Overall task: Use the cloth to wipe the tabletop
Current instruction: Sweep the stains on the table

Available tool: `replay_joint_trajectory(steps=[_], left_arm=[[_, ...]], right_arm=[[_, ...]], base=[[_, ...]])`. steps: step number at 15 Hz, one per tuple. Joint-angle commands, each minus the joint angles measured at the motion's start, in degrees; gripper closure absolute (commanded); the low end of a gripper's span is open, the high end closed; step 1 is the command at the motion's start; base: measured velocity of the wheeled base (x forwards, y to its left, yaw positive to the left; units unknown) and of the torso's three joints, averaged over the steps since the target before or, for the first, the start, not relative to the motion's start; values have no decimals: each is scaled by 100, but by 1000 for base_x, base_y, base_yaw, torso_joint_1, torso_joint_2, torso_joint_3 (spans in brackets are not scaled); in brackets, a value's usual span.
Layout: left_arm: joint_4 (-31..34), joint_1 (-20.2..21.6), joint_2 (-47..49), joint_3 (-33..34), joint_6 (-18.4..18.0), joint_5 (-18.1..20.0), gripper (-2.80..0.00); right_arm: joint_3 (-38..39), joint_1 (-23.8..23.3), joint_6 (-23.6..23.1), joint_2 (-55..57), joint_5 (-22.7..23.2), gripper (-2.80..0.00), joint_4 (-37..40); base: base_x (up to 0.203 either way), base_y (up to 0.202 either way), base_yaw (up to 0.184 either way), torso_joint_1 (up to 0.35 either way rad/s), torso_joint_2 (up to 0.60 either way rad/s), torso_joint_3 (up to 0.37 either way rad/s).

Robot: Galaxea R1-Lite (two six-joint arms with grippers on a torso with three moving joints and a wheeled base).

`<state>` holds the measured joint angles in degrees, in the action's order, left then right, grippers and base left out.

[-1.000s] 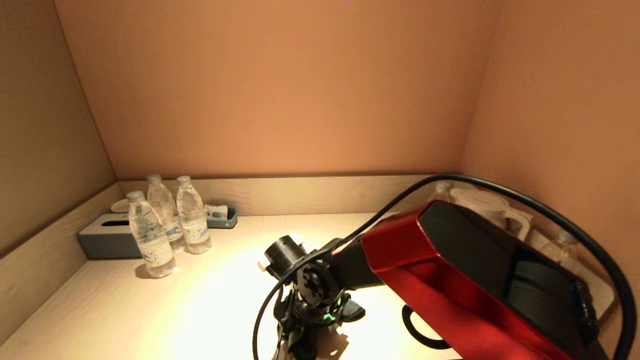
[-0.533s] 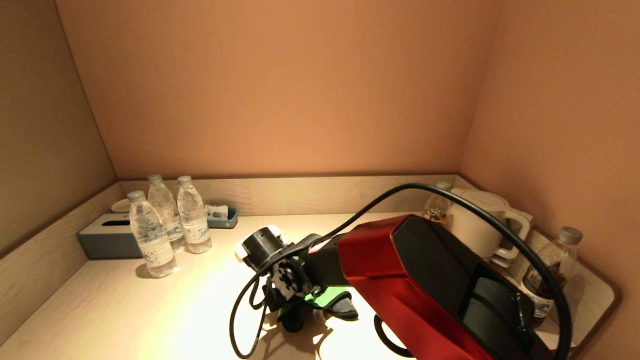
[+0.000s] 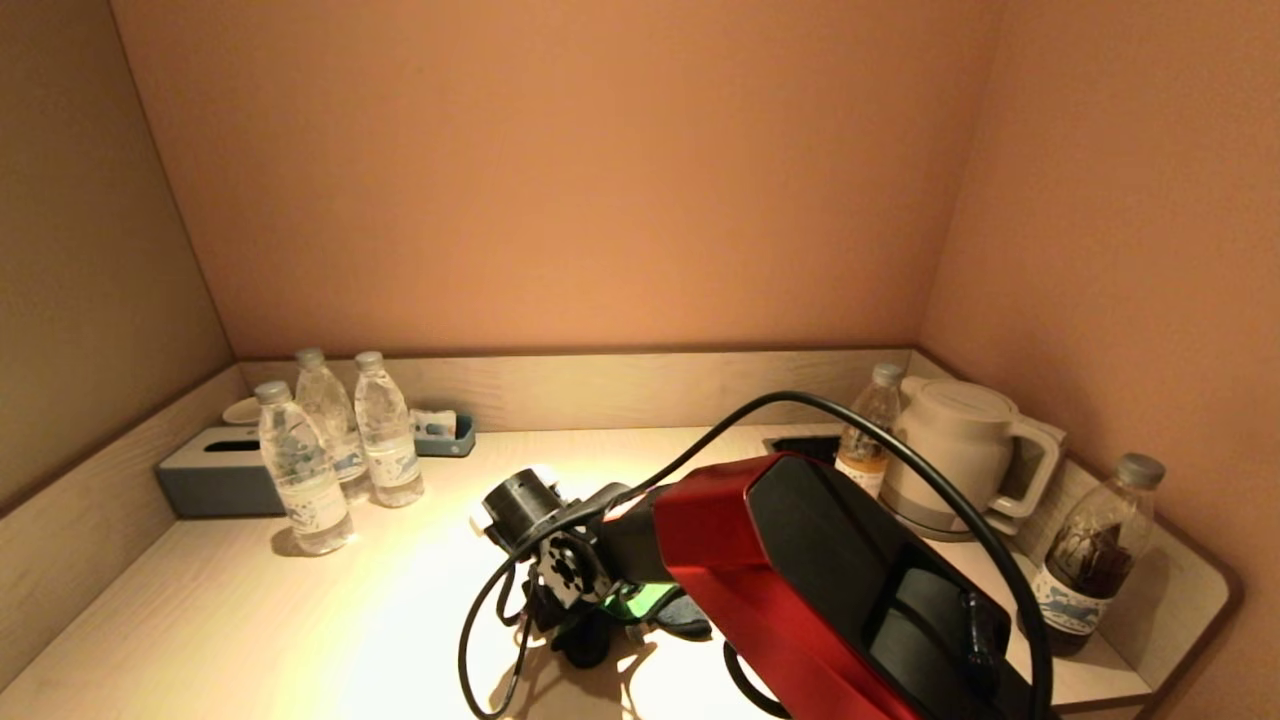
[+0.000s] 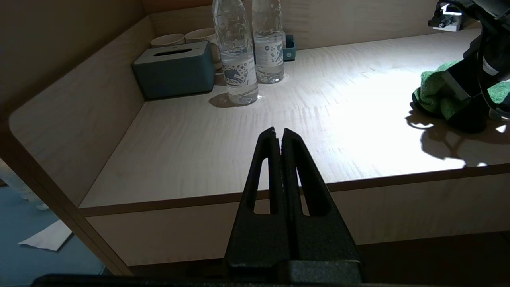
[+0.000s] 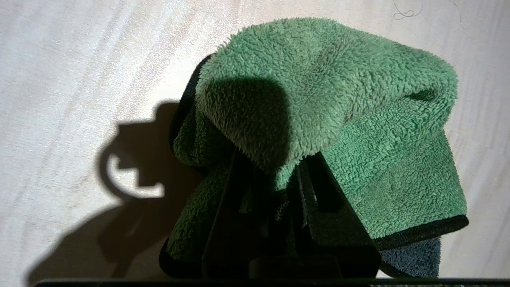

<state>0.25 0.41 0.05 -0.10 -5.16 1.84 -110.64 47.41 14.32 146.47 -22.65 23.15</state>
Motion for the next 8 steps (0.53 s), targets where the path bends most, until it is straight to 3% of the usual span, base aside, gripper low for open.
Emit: replay_joint_trajectory(steps=[1,4,8], left_arm=[[2,2,4,1,-2,0,0],[2,3,4,1,-2,0,0],[2,3,4,1,-2,0,0]], right_arm=[[-1,4,-2,4,185,0,-121],[1,-103,-15,24,378,0,-327],[8,-188,18,-4,991,0,-680]], base=[[0,0,0,0,0,0],[0,0,0,0,0,0],[0,0,0,0,0,0]])
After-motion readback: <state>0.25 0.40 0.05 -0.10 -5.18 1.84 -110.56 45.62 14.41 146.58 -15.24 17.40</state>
